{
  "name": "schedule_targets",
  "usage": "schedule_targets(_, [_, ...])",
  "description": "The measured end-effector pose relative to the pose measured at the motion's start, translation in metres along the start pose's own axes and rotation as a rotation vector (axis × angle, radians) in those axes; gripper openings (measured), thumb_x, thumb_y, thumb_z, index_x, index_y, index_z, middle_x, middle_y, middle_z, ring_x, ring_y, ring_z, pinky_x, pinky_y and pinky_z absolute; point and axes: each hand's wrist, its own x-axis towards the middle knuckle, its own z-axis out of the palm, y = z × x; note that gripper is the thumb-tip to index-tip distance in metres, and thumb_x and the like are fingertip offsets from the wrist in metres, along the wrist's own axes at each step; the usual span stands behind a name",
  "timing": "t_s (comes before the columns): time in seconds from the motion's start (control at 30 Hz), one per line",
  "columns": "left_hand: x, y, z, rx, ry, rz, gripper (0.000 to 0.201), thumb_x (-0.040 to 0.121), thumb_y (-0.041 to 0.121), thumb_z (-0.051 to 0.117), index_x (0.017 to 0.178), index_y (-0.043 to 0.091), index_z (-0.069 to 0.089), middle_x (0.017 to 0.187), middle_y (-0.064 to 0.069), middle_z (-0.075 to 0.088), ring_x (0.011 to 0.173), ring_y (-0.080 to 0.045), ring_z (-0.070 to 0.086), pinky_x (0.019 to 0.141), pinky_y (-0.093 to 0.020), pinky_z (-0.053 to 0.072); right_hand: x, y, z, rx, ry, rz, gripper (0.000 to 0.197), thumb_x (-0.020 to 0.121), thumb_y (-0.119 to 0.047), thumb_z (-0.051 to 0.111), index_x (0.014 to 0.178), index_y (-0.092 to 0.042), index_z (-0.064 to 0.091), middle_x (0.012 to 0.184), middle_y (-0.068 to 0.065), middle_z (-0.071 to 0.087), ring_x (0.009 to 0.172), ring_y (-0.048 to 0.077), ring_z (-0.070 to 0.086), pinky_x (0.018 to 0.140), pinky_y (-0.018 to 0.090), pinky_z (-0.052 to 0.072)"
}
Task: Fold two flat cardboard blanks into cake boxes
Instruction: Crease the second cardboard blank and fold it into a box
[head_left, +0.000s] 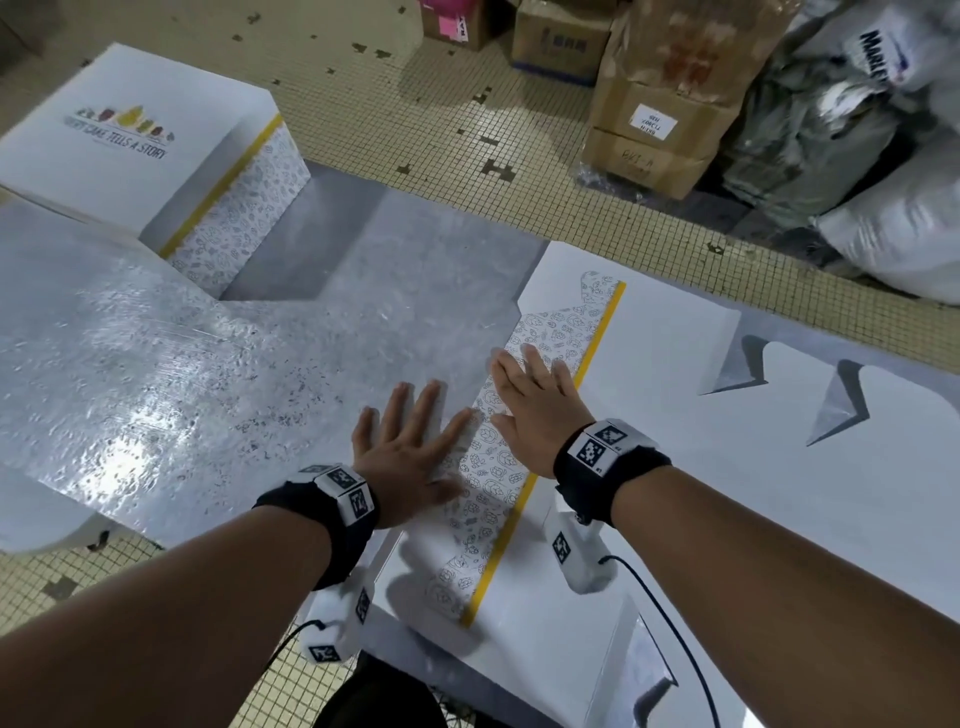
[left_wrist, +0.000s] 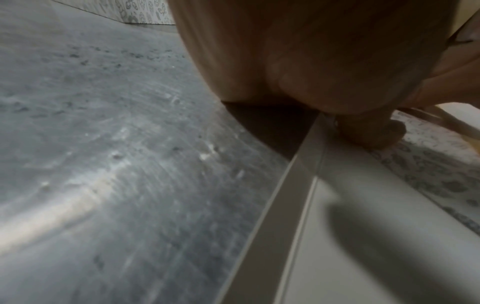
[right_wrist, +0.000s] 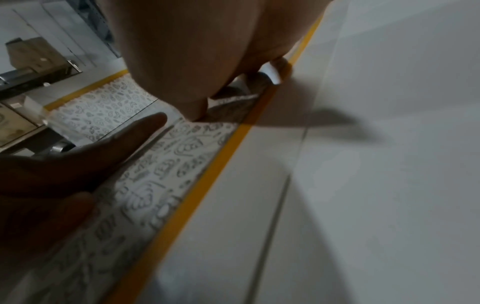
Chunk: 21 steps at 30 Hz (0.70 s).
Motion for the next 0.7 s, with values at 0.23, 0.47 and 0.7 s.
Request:
schedule_targets(0.23, [0.002, -0.001, -0.002, -0.012, -0.014, 0.010, 0.081, 0.094, 0.068, 0.040, 0.142, 0.061, -0.025, 0.153, 0.001, -0.046, 0.134, -0.030, -0.048, 0.115, -0.062, -0.017, -0.038, 0.003, 0.003, 0.161, 0.072, 0.087, 0.082, 0.101, -0.051, 0.039, 0.157, -0.018, -0.011, 0.165, 0.000, -0.018, 0.150, 0.025, -0.023, 0.120, 0.049, -0.014])
schedule_targets(0.47, [0.002, -0.001, -0.002, -0.023, 0.024, 0.020, 0.078, 0.092, 0.067, 0.044, 0.145, 0.062, -0.014, 0.157, 0.004, -0.040, 0.141, -0.032, -0.042, 0.115, -0.064, -0.014, -0.049, -0.007, 0.027, 0.202, 0.005, 0.154, 0.078, 0.104, -0.049, 0.031, 0.155, -0.020, -0.019, 0.161, -0.006, -0.030, 0.147, 0.023, -0.030, 0.120, 0.051, -0.013])
schedule_targets(0.7, [0.000, -0.004, -0.001, -0.049, 0.041, 0.049, 0.081, 0.091, 0.071, 0.043, 0.145, 0.061, -0.016, 0.154, 0.005, -0.046, 0.139, -0.032, -0.044, 0.113, -0.061, -0.019, -0.055, -0.017, 0.031, 0.287, 0.136, 0.231, 0.076, 0.101, -0.046, 0.043, 0.159, -0.023, 0.000, 0.165, -0.010, -0.015, 0.150, 0.018, -0.023, 0.121, 0.044, -0.013])
